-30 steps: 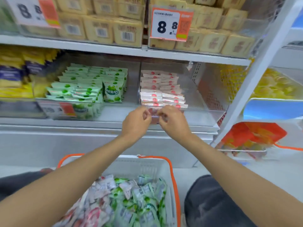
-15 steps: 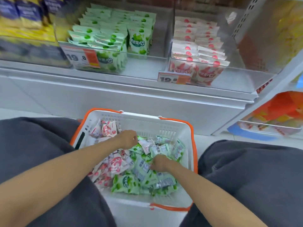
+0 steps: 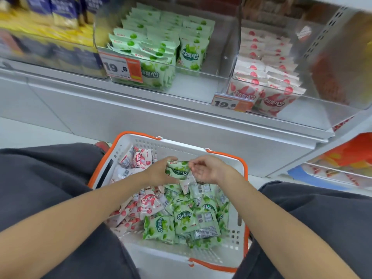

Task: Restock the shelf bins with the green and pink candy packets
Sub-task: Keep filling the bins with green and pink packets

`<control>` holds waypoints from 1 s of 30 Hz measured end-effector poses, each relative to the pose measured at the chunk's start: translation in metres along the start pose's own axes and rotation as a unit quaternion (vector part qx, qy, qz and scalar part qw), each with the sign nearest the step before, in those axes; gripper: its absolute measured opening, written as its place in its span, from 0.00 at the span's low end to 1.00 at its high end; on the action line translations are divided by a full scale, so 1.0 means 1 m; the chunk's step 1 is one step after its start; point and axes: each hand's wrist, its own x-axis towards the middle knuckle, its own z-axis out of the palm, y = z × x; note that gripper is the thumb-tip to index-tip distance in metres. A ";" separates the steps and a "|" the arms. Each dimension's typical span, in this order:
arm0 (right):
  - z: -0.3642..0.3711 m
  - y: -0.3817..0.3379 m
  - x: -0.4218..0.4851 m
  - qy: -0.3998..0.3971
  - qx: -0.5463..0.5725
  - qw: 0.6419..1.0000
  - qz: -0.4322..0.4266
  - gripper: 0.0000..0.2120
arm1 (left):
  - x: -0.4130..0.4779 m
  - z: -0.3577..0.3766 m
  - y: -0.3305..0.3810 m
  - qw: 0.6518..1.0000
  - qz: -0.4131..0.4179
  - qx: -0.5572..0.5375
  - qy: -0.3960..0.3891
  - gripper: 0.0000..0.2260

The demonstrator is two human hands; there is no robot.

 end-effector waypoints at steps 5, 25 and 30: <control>0.016 -0.027 -0.035 0.016 -0.202 0.966 -0.163 0.08 | -0.006 -0.026 0.037 0.978 0.065 -0.161 0.115 0.02; 0.079 -0.130 -0.112 -0.036 -0.275 0.840 -0.467 0.07 | 0.007 -0.147 0.178 0.881 0.250 -0.075 0.394 0.26; 0.100 -0.180 -0.132 -0.033 -0.311 0.810 -0.497 0.04 | 0.027 -0.191 0.209 0.861 0.264 -0.128 0.416 0.25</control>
